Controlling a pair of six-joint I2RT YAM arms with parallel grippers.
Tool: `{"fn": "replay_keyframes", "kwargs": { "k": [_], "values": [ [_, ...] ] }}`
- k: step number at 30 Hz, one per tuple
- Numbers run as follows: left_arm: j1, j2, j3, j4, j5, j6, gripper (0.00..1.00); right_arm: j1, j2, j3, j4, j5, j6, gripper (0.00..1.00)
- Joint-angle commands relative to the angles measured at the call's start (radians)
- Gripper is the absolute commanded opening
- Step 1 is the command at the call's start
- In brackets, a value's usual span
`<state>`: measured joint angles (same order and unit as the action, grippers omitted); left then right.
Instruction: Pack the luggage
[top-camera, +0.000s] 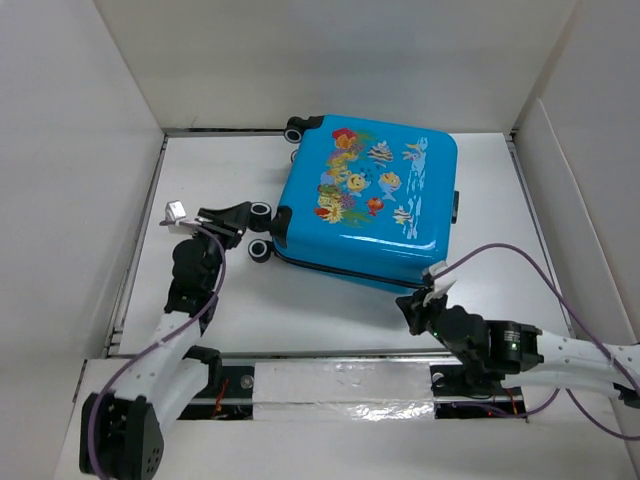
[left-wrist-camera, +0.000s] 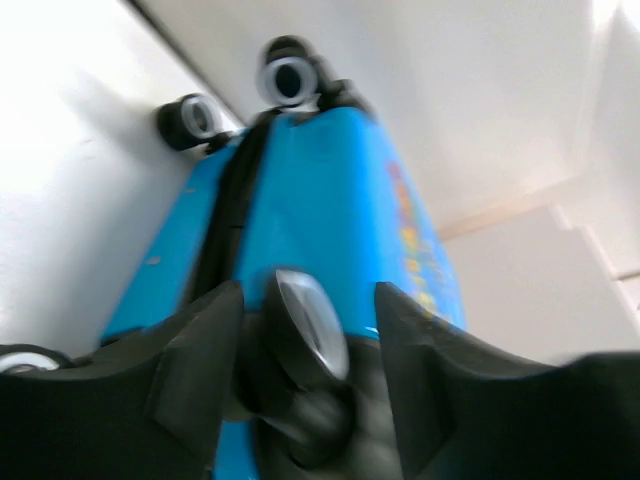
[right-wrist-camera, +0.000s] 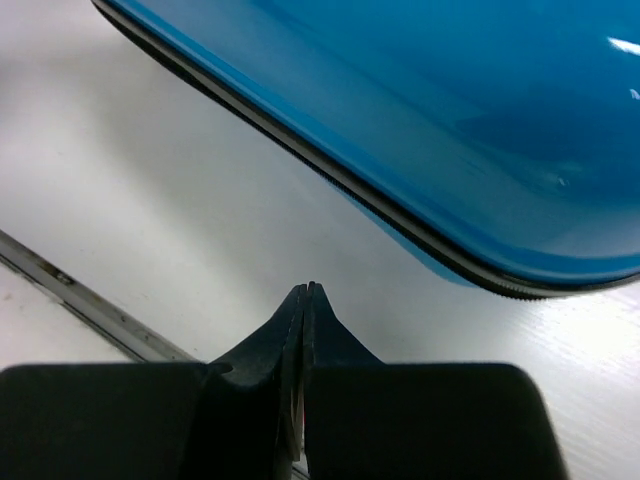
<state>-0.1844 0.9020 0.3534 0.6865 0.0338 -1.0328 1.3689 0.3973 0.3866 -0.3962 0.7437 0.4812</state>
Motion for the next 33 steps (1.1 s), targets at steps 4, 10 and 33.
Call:
{"fn": "replay_keyframes", "kwargs": {
  "k": [4,10,33],
  "values": [
    [-0.007,-0.31,-0.059,-0.167,-0.032,0.063,0.0,-0.092,0.147,0.133,0.216,-0.064,-0.261,0.0],
    [-0.007,-0.339,-0.088,-0.243,-0.043,0.083,0.0,-0.459,0.288,0.165,0.454,-0.631,-0.463,0.0],
    [-0.026,0.089,0.033,0.088,0.183,-0.025,0.88,-0.479,-0.089,0.13,-0.001,-0.158,-0.17,0.2]
  ]
}}
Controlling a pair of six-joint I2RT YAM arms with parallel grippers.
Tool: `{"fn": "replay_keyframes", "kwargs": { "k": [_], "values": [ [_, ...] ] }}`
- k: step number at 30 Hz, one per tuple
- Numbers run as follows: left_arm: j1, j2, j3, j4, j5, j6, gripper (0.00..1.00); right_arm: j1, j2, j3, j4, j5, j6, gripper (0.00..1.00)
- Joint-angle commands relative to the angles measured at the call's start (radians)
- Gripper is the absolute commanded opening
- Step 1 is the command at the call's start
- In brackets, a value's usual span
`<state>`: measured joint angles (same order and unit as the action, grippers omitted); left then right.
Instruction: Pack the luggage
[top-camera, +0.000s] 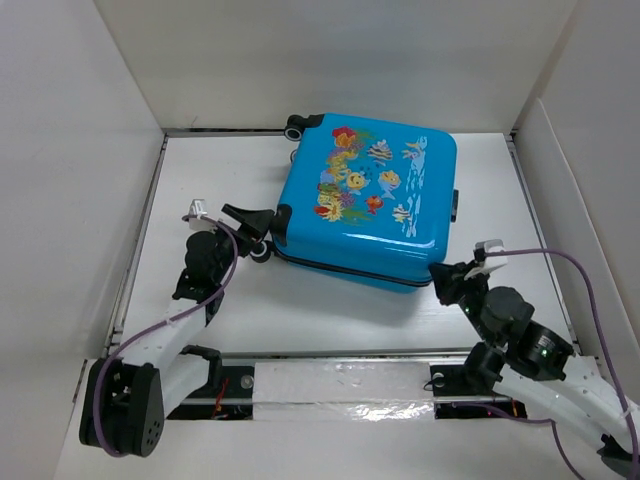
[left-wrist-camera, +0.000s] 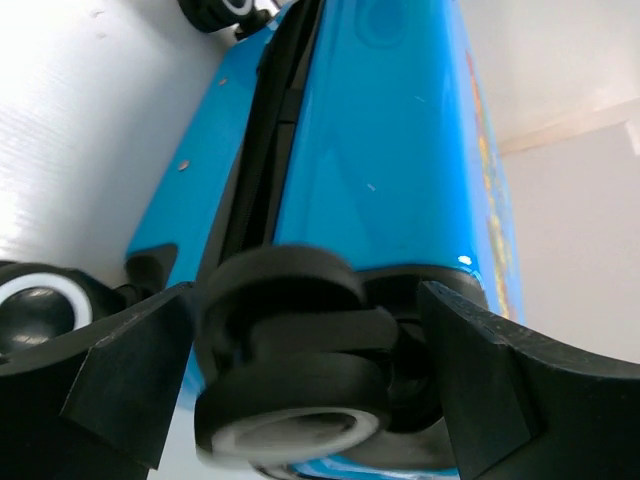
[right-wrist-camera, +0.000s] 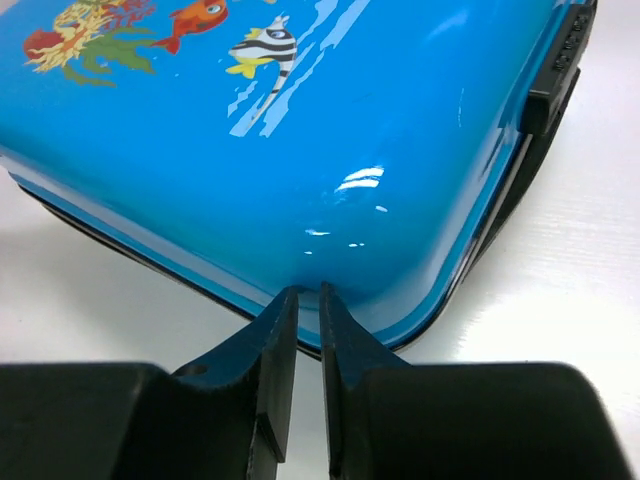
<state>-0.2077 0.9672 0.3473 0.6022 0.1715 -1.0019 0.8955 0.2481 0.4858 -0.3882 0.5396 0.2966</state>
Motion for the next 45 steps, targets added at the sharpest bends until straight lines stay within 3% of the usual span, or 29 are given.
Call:
{"fn": "replay_keyframes", "kwargs": {
  "k": [1,7,12,15,17,19,21,26,30,33,34,35,37,39,43,45],
  "values": [
    [-0.002,0.034,0.041,0.21,0.045,-0.066,0.87,-0.006,0.081,0.014,0.047,0.031,0.003,0.22],
    [-0.002,0.125,0.041,0.361,0.004,-0.133,0.85,-0.061,0.218,-0.003,0.286,-0.226,-0.142,0.31],
    [-0.002,0.195,0.042,0.501,-0.058,-0.155,0.73,-0.07,0.304,0.017,0.342,-0.286,-0.197,0.35],
    [-0.002,0.243,0.062,0.574,-0.085,-0.176,0.51,-0.07,0.258,-0.002,0.348,-0.303,-0.192,0.42],
    [-0.002,0.258,0.077,0.639,-0.098,-0.187,0.28,-0.07,0.215,-0.021,0.298,-0.317,-0.171,0.51],
    [-0.002,0.268,0.097,0.65,-0.109,-0.191,0.07,-0.07,0.125,-0.068,0.244,-0.319,-0.113,0.54],
    [-0.002,0.263,0.124,0.65,-0.101,-0.191,0.0,-0.07,0.053,-0.102,0.212,-0.314,-0.061,0.54],
    [0.007,0.222,0.157,0.617,-0.083,-0.19,0.0,-0.07,-0.105,-0.136,0.094,-0.306,0.004,0.51],
    [0.03,0.17,0.189,0.553,-0.069,-0.179,0.0,-0.07,-0.052,-0.084,-0.001,-0.264,0.085,0.46],
    [0.03,0.16,0.197,0.498,-0.07,-0.159,0.0,-0.07,0.025,-0.05,-0.081,-0.152,0.133,0.29],
    [0.03,0.163,0.193,0.487,-0.07,-0.158,0.0,-0.07,0.042,-0.049,-0.074,-0.133,0.133,0.14],
    [0.03,0.166,0.176,0.49,-0.069,-0.161,0.0,-0.07,0.057,-0.049,-0.069,-0.122,0.134,0.08],
    [0.03,0.177,0.156,0.498,-0.055,-0.165,0.0,-0.07,0.088,-0.043,-0.069,-0.103,0.141,0.03],
    [0.03,0.188,0.13,0.502,-0.052,-0.168,0.0,-0.07,0.092,-0.039,-0.074,-0.083,0.156,0.04],
    [0.039,0.208,0.107,0.507,-0.049,-0.162,0.0,-0.07,0.04,-0.044,-0.092,0.032,0.191,0.4],
    [0.039,0.228,0.104,0.513,-0.046,-0.161,0.0,-0.07,0.025,-0.053,-0.083,0.059,0.19,0.42]
  ]
}}
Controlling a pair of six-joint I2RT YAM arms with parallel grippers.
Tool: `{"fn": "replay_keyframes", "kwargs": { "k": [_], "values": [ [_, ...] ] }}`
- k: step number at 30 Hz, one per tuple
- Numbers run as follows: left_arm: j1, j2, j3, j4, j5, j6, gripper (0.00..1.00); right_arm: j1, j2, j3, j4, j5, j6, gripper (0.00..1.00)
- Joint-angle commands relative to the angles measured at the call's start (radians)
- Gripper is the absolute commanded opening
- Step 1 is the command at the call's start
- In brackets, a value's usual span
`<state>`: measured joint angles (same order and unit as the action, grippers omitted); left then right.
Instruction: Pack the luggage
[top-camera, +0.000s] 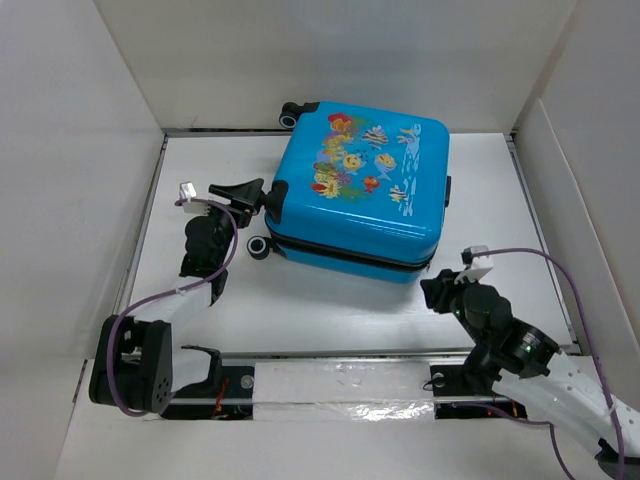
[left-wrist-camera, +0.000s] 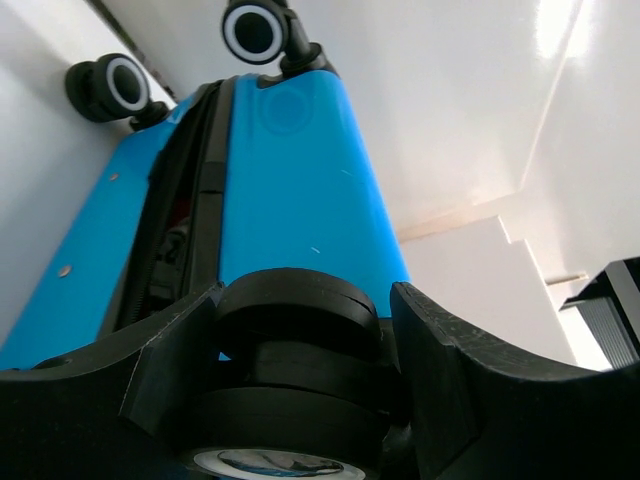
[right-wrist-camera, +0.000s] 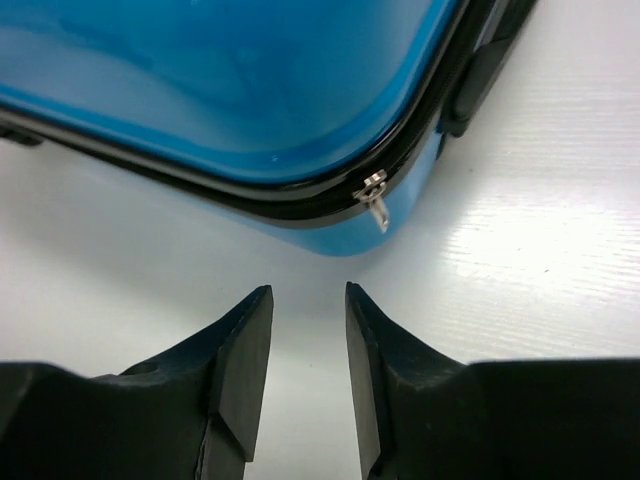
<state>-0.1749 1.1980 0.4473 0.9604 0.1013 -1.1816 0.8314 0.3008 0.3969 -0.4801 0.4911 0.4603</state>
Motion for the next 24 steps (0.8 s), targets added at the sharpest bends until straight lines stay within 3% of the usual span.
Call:
{"fn": "replay_keyframes", "kwargs": {
  "k": [1,9,19,24],
  "values": [
    [0.006,0.002,0.004,0.164,0.028,0.019,0.0,-0.006,-0.028,0.034,0.018,0.128,0.023,0.42],
    [0.006,0.035,-0.013,0.204,0.049,0.01,0.0,-0.006,0.138,0.046,0.132,0.153,-0.092,0.36],
    [0.006,0.063,-0.027,0.231,0.069,0.005,0.0,-0.015,0.149,-0.026,0.31,0.158,-0.219,0.35],
    [0.006,0.064,-0.032,0.23,0.069,0.008,0.0,-0.054,0.228,-0.018,0.316,0.132,-0.22,0.34]
  ]
}}
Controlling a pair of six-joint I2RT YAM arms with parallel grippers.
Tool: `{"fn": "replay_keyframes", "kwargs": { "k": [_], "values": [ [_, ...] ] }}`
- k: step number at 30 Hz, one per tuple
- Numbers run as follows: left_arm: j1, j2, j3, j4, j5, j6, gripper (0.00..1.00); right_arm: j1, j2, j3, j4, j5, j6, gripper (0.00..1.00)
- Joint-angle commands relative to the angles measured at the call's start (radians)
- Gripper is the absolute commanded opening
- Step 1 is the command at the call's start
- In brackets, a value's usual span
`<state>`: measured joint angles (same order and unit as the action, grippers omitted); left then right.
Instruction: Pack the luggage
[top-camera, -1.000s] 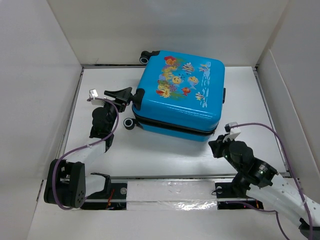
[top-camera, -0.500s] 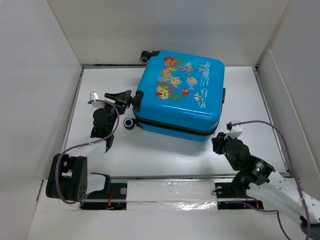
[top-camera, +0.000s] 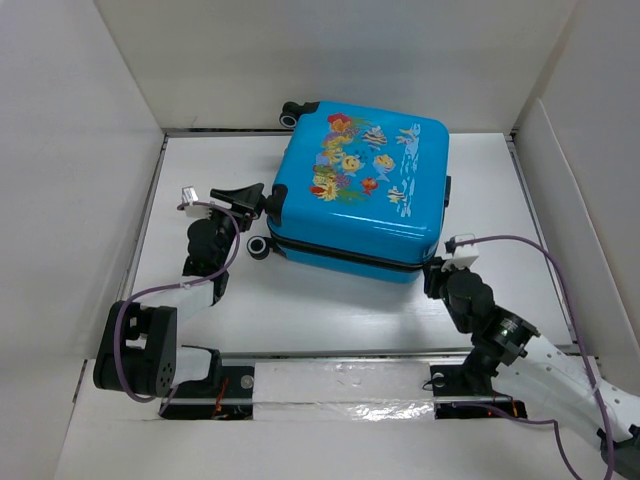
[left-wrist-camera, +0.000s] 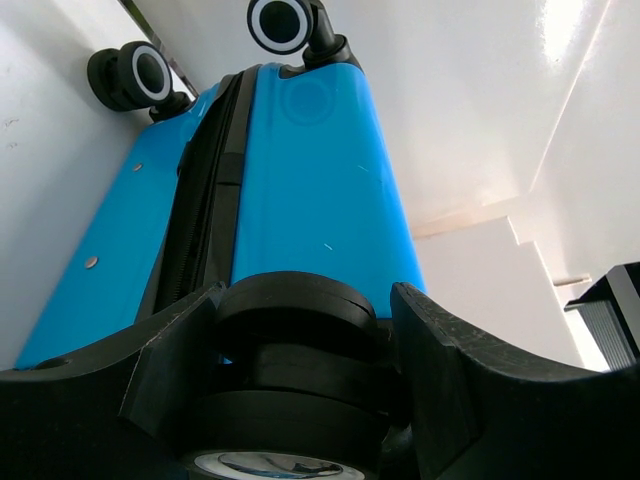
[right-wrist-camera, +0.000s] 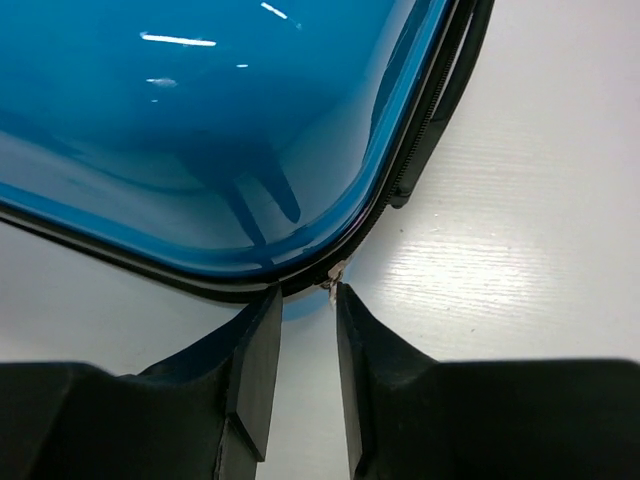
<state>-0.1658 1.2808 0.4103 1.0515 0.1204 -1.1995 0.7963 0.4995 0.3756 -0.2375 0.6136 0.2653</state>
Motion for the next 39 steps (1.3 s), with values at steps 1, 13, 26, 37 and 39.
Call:
{"fn": "replay_keyframes", "kwargs": {
  "k": [1,13,26,37,39],
  "values": [
    [-0.003,-0.02,0.005,0.136,0.05,0.026,0.0,-0.019,0.036,0.002,0.067,-0.018,-0.018,0.32],
    [-0.003,-0.02,0.068,0.088,0.027,0.06,0.0,-0.028,-0.096,-0.067,0.02,-0.054,0.112,0.43],
    [-0.003,0.011,0.065,0.133,0.056,0.043,0.0,-0.046,-0.003,-0.055,0.055,-0.012,0.118,0.33],
    [-0.003,0.028,0.05,0.146,0.068,0.043,0.0,-0.097,0.12,-0.047,0.222,-0.052,-0.026,0.36],
    [-0.003,0.031,0.048,0.147,0.068,0.043,0.0,-0.106,0.143,-0.041,0.257,-0.045,-0.043,0.35]
  ]
}}
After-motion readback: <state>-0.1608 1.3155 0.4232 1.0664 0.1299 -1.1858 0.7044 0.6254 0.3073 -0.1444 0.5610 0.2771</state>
